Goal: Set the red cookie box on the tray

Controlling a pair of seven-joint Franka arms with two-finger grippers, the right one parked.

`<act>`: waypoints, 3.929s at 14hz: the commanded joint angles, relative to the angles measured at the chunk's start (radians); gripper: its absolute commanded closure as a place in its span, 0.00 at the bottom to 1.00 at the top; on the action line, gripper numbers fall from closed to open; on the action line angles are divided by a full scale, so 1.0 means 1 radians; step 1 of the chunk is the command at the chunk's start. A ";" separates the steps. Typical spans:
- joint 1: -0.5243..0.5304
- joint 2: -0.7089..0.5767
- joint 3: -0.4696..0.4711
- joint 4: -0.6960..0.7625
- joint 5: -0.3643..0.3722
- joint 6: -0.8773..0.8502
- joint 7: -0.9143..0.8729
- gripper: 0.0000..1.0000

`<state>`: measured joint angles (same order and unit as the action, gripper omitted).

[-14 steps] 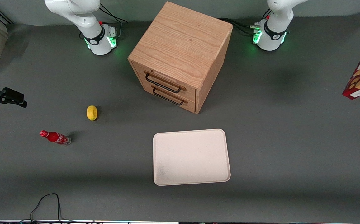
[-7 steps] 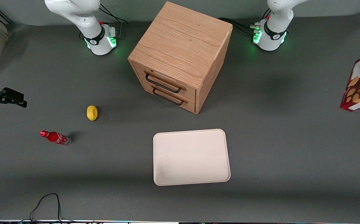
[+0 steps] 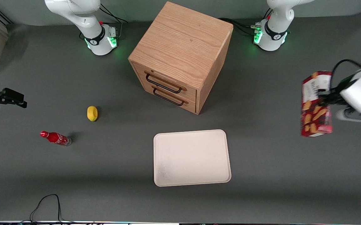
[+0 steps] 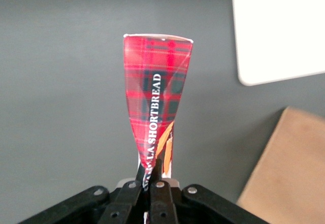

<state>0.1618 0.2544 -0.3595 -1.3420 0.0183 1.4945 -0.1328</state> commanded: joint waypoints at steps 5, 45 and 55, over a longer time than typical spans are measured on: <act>-0.367 0.291 0.019 0.352 0.080 -0.016 -0.499 1.00; -0.439 0.608 0.056 0.231 0.233 0.436 -0.562 0.00; -0.335 0.062 0.050 0.048 0.152 -0.040 -0.432 0.00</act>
<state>-0.2367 0.4447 -0.3182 -1.1387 0.2161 1.4366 -0.6355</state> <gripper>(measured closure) 0.000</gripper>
